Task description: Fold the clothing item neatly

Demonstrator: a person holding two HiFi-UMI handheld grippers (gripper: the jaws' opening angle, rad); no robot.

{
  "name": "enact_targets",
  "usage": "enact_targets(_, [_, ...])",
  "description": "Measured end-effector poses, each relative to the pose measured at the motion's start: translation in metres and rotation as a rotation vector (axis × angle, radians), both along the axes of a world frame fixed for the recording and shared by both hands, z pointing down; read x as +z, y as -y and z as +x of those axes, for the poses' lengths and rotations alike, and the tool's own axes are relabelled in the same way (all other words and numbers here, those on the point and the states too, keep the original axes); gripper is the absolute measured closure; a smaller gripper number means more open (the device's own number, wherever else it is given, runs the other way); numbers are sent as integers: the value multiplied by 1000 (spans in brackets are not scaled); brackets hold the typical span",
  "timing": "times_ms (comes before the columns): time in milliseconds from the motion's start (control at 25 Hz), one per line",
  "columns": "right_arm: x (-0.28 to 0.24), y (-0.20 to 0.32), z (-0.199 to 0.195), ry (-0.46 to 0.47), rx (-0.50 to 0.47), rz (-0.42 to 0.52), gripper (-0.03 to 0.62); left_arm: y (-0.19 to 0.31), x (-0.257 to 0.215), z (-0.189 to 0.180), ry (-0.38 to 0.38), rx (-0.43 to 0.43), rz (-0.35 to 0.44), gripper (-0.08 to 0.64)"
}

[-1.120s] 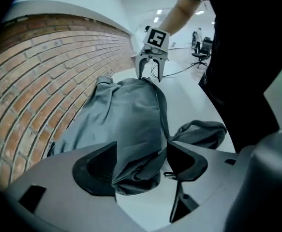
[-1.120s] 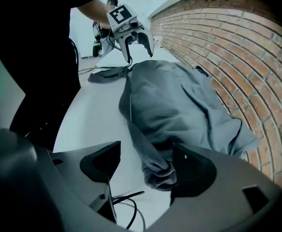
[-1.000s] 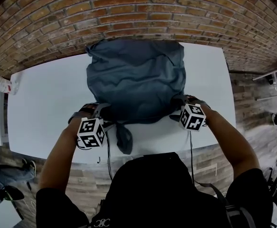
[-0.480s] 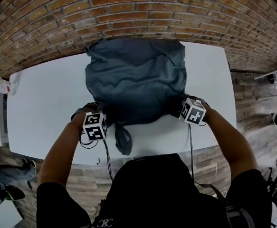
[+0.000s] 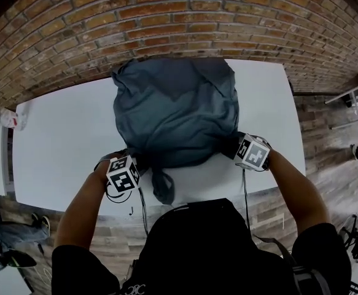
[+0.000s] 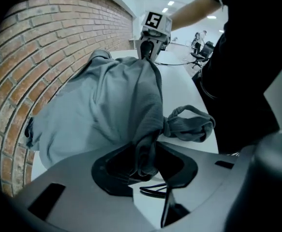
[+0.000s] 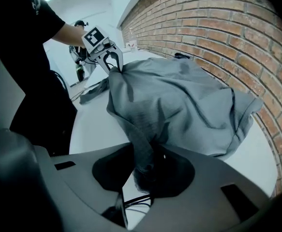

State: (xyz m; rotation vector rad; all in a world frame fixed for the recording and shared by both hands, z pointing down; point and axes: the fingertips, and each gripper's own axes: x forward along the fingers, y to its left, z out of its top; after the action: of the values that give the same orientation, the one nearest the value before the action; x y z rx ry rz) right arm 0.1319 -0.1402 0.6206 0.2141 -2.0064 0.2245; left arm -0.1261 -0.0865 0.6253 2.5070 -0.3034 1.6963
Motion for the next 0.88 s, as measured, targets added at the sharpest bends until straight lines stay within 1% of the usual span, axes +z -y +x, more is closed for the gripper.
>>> enact_targets(200, [-25,-70,0,5,-53,-63,495,-63,-19,3,-25,76,-52,436])
enact_targets(440, [-56,-174,-5,-12,-140,-157,495,-148,-52,0,-111,138,-152,436])
enact_targets(600, [-88,-232,-12,39,-179,-222,495,-192,-81,-8,-149,203,-238,436])
enact_targets(680, [-107,-243,-14,76,-173,-234,495,-202,-95,-11,-160,223,-272,436])
enact_targets(760, [-125,-237,-13,112,-135,-230,495,-198,-109,-12,-175,220,-281,436])
enact_targets(880, [-143,-199,-7,154,-27,-205,495,-166,-128,-10,-203,177,-237,436])
